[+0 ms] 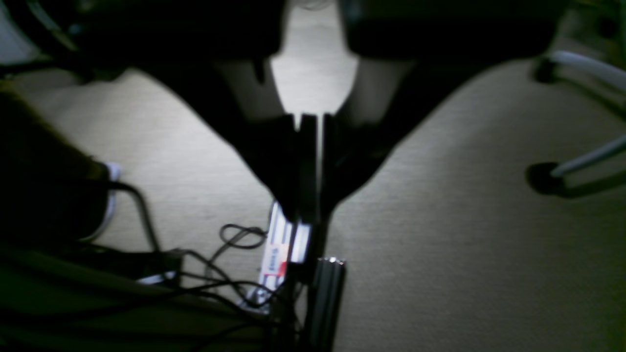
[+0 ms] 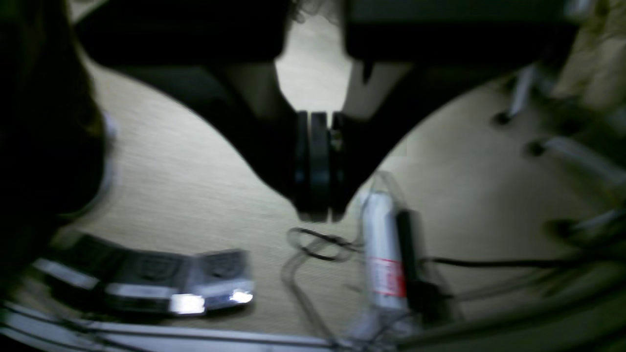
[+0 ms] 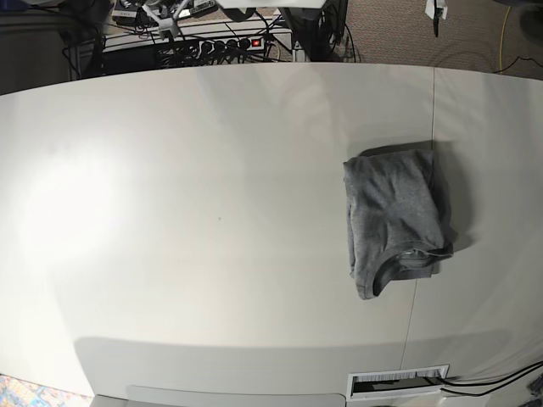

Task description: Fold the T-shirt properly

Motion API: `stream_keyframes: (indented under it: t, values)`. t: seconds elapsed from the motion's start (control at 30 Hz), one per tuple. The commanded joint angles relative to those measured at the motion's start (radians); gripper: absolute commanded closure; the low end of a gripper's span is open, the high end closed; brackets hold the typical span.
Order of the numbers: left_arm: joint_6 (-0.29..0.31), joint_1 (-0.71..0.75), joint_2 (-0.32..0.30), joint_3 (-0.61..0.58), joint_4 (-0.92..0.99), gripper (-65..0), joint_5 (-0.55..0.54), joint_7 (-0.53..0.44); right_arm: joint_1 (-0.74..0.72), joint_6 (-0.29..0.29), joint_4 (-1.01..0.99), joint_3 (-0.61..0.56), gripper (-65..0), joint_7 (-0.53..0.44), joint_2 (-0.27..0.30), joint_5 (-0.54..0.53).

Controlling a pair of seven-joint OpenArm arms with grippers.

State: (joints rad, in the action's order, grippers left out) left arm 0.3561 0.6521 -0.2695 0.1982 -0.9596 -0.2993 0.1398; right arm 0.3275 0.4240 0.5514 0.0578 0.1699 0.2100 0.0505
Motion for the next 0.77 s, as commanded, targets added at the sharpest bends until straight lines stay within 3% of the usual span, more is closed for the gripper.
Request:
stream_keyframes:
  t: [0.0,0.1,0.33,0.57,0.73]
  values:
    - [0.008,0.005,0.011,0.000,0.018,0.0,0.021,-0.024,-0.010,-0.047,-0.023,-0.028,0.0,-0.016,0.003,-0.004]
    - [-0.004,-0.034,0.056,0.000,0.097,0.0,0.082,-0.065,-0.045,-0.179,-0.089,-0.123,0.0,-0.023,-0.024,-0.006]
    - [-0.061,-0.138,0.140,0.000,0.261,0.0,0.238,-0.166,-0.065,-0.373,-0.103,-0.325,0.0,0.035,-0.113,-0.079]
    - [-0.061,-0.203,0.169,-0.002,0.317,0.0,0.255,-0.164,-0.064,-0.394,-0.103,-0.393,0.0,0.074,-0.138,-0.188]
    - [-0.113,-0.210,0.167,-0.124,0.319,0.0,0.255,-0.167,-0.065,-0.395,-0.101,-0.390,0.0,0.082,-0.149,-0.219]
